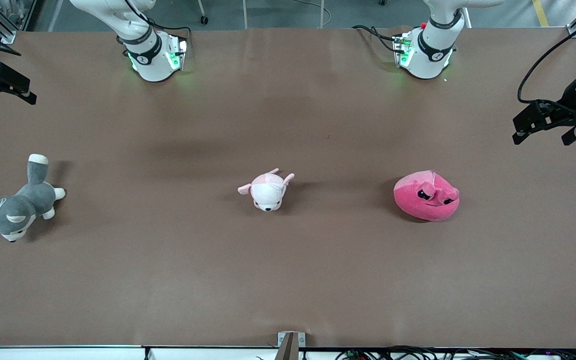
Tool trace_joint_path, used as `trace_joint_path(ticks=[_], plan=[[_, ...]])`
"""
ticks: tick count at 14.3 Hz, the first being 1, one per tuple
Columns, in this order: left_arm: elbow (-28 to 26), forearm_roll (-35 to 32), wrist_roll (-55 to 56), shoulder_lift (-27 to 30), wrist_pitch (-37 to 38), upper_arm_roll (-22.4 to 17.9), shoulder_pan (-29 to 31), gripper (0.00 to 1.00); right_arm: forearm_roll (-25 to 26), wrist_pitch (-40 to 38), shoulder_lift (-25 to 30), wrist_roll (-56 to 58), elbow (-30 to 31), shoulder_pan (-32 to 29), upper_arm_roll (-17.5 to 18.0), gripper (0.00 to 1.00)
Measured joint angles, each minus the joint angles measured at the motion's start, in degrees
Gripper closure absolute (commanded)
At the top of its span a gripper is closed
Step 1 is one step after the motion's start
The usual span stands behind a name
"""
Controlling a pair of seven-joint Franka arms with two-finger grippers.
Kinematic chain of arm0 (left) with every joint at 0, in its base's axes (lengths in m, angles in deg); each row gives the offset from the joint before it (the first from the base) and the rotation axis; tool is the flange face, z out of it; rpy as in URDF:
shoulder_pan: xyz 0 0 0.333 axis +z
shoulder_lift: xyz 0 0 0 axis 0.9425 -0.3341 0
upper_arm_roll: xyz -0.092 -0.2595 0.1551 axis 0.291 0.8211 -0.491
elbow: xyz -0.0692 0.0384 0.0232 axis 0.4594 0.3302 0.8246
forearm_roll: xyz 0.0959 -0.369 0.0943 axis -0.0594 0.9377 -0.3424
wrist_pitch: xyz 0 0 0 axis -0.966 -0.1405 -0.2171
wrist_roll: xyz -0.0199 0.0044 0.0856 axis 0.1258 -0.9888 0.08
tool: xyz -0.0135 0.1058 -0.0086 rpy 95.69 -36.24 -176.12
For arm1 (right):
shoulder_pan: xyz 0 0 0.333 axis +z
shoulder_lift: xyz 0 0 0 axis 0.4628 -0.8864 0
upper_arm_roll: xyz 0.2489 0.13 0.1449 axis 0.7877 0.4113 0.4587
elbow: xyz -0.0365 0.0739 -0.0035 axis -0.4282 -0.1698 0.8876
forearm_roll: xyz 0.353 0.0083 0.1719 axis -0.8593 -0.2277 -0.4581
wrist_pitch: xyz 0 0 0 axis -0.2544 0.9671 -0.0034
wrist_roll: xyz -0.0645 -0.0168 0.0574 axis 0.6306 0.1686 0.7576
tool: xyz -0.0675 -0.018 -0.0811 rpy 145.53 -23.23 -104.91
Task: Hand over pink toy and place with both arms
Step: 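Reach the left gripper down to the pink plush toy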
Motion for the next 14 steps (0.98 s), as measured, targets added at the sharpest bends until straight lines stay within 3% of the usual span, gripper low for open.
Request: trace_joint_path(ticks=[9,14], plan=[[-0.1,0.0,0.1,-0.6,0.0,0.0,0.0,0.00,0.3,0.1,0.0,0.1,0.0,0.0,0.0,0.00],[-0.1,0.0,0.0,-6.5,-0.1,0.2,-0.7,0.00,0.3,0.1,0.0,0.1,0.0,0.0,0.0,0.00]])
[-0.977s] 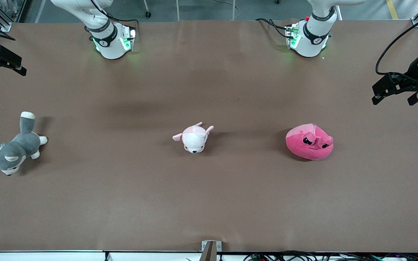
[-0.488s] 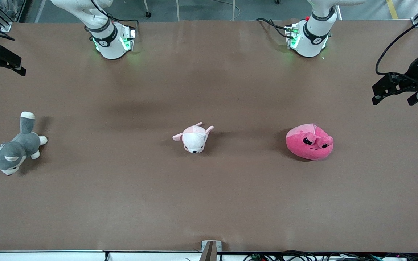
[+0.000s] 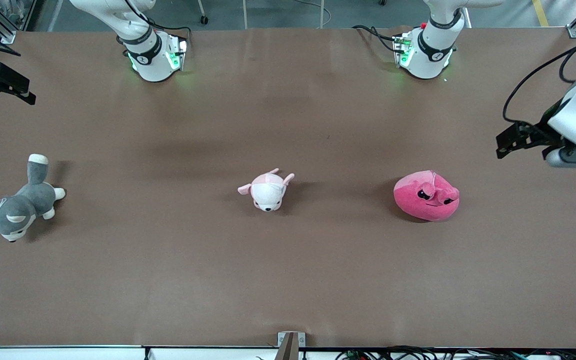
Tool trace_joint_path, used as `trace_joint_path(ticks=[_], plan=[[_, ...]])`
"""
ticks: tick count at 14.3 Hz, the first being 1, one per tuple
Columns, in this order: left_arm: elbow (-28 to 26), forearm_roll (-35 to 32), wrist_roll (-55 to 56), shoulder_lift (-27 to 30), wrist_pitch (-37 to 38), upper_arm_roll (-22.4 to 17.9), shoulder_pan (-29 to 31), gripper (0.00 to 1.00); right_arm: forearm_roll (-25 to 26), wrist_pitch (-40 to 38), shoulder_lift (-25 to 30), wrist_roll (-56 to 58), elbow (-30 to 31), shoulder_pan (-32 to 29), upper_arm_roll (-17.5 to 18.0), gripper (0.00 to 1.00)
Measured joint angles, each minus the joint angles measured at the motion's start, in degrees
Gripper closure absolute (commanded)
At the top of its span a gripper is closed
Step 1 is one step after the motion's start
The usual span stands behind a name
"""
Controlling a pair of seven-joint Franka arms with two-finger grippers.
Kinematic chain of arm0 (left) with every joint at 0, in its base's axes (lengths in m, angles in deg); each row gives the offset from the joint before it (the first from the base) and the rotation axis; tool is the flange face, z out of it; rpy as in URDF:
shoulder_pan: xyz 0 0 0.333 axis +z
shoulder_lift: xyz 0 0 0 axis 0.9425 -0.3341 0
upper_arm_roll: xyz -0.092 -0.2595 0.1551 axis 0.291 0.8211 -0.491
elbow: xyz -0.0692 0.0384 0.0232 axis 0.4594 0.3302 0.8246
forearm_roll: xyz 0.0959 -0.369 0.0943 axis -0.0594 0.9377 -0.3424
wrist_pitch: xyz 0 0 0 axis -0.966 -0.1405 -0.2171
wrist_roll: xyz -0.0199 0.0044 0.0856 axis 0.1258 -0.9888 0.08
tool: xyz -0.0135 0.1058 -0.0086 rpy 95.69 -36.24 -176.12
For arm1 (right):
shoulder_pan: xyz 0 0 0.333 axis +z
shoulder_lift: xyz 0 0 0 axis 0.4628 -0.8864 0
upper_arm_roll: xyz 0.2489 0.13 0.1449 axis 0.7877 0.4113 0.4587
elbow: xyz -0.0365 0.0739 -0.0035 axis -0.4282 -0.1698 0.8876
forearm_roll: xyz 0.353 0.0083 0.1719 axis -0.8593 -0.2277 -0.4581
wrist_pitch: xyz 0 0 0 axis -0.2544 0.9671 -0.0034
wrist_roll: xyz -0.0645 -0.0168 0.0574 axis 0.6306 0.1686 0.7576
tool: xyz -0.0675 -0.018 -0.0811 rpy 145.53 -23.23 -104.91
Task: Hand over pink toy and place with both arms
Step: 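Reach the left gripper down to the pink plush toy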
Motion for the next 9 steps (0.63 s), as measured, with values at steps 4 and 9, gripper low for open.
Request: trace_joint_path(ticks=[4,9], plan=[[-0.2,1.2,0.0,-5.7,-0.2,1.4,-0.3,0.00,0.0,-0.1,0.0,0.0,0.0,0.0,0.0,0.00],[-0.2,2.8,0.0,-15.2,-2.0,1.6,0.2,0.00,0.0,-0.1,0.0,0.0,0.0,0.0,0.0,0.00]])
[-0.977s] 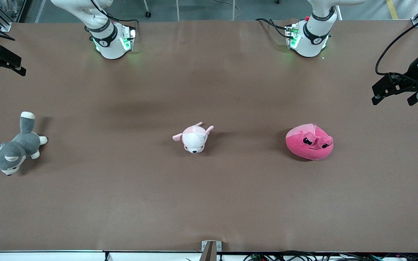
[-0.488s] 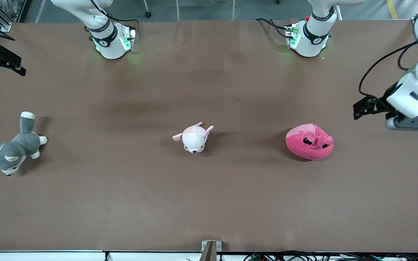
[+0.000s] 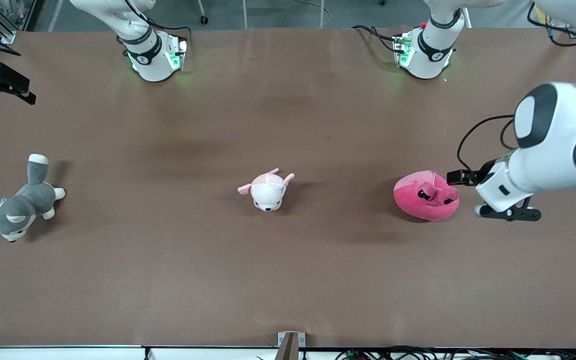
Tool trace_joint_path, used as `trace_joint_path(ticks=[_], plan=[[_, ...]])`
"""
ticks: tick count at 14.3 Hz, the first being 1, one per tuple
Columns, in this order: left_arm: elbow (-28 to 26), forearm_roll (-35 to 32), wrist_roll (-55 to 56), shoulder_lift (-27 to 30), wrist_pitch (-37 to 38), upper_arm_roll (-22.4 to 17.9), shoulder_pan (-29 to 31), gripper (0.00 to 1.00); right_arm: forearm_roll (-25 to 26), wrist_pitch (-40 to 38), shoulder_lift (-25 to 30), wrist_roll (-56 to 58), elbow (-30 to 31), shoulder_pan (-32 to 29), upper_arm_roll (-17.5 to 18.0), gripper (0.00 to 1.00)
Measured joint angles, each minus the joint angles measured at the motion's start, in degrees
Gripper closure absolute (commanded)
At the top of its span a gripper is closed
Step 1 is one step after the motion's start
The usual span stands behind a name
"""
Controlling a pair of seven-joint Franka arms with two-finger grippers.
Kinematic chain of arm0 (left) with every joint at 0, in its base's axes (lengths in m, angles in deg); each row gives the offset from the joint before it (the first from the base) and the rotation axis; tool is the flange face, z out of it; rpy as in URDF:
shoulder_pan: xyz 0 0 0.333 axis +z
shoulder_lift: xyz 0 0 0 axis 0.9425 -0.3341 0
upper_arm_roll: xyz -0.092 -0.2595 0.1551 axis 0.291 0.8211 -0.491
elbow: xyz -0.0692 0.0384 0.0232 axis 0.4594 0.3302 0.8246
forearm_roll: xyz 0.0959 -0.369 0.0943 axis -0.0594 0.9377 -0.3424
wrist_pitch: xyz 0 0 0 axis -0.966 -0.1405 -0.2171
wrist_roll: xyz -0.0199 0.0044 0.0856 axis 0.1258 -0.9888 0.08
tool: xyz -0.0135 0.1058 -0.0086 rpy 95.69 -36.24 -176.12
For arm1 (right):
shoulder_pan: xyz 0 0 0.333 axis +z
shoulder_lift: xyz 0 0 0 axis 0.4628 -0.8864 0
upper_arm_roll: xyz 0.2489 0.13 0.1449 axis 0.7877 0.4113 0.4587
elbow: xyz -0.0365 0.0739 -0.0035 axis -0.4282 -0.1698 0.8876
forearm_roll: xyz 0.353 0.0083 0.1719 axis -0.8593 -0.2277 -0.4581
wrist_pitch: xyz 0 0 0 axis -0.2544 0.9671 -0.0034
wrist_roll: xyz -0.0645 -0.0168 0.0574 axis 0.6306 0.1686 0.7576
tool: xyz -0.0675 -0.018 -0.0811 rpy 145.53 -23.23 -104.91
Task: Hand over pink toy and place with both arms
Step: 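Reach the left gripper down to the pink plush toy, then close the left gripper on the pink plush toy's ear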
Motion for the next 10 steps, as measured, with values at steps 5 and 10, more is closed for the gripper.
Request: trace_joint_path(ticks=[5,10], plan=[[-0.6,1.4,0.0,-4.4,-3.1,0.0,0.5,0.00,0.0,0.0,0.0,0.0,0.0,0.0,0.0,0.00],[-2.8,1.4,0.0,-6.7,-6.4,-0.1,1.2,0.01,0.0,0.0,0.0,0.0,0.0,0.0,0.0,0.00]])
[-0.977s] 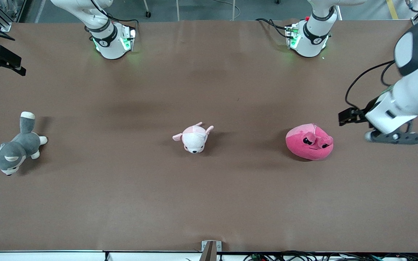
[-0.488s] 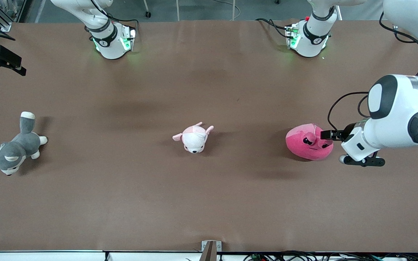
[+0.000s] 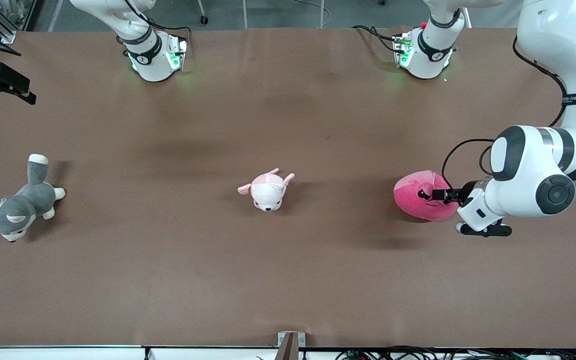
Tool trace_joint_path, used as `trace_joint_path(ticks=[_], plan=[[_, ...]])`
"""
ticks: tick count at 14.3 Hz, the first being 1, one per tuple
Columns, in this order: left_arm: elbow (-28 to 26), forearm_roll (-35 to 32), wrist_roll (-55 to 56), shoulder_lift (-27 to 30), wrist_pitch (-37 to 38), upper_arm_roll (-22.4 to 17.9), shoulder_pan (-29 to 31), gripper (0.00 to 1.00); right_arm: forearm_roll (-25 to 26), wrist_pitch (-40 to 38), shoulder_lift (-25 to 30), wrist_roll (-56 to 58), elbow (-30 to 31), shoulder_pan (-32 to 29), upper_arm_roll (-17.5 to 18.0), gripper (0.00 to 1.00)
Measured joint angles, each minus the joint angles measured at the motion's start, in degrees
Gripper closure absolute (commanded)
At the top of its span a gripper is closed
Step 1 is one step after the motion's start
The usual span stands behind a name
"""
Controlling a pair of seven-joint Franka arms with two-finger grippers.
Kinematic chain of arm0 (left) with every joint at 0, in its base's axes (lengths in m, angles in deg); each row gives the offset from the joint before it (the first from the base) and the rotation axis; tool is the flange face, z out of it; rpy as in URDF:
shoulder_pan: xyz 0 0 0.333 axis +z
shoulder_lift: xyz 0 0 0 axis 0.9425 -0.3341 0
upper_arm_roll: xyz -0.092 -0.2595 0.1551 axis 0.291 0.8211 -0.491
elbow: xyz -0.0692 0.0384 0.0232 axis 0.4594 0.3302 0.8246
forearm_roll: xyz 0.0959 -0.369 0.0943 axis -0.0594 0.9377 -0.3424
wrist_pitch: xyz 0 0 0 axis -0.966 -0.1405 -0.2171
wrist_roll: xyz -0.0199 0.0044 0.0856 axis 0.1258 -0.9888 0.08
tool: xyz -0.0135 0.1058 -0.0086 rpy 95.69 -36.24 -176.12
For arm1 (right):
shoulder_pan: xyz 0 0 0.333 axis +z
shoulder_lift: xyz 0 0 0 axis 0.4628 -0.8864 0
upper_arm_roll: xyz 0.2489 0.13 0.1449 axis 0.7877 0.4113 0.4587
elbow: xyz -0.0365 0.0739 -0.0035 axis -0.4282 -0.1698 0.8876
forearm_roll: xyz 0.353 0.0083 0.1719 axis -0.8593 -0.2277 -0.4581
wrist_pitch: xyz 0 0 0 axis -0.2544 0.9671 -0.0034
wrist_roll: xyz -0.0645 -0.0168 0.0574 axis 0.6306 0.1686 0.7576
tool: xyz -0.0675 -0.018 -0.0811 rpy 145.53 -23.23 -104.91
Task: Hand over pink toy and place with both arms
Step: 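Close the left gripper on the pink plush toy's ear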
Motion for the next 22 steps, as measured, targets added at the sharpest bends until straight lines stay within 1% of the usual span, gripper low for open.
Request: trace_joint_path(ticks=[2,5,7,9,11,14,15,19,20,21,22], plan=[[-0.1,0.0,0.0,-0.4,-0.2,0.0,0.7,0.04,0.0,0.0,0.0,0.0,0.0,0.0,0.0,0.00],[-0.3,0.0,0.0,-0.4,-0.2,0.0,1.1,0.05,0.0,0.0,0.0,0.0,0.0,0.0,0.0,0.00],[-0.5,0.1,0.0,-0.4,-0.2,0.0,1.1,0.10,0.0,0.0,0.0,0.0,0.0,0.0,-0.1,0.00],[-0.6,0.2,0.1,-0.4,0.1,0.1,1.0,0.19,0.0,0.0,0.0,0.0,-0.3,0.0,-0.2,0.00],[-0.6,0.2,0.1,-0.4,0.3,0.2,0.9,0.33,0.1,0.1,0.0,0.0,-0.6,-0.1,-0.2,0.00],[-0.6,0.2,0.2,0.0,0.8,0.2,0.8,0.50,0.2,0.1,-0.3,0.0,-0.6,-0.7,-0.6,0.00],[-0.6,0.2,0.2,0.0,0.9,0.2,0.7,0.57,0.2,0.2,-0.7,0.0,-0.6,-1.1,-0.8,0.00],[-0.5,0.2,0.0,0.4,0.9,0.7,0.7,0.90,0.2,1.7,-3.0,0.0,-0.6,-1.9,-0.9,0.00],[-0.5,0.2,0.0,0.6,0.9,0.9,0.7,0.96,0.2,2.6,-3.7,0.0,-0.6,-1.9,-0.9,0.00],[-0.4,0.2,0.0,0.9,0.9,1.1,0.6,1.00,0.2,3.7,-4.6,0.0,-0.5,-2.0,-0.9,0.00],[-0.3,0.2,0.0,1.4,0.9,1.3,0.6,1.00,0.2,5.2,-5.9,0.0,-0.5,-2.2,-0.9,0.00]])
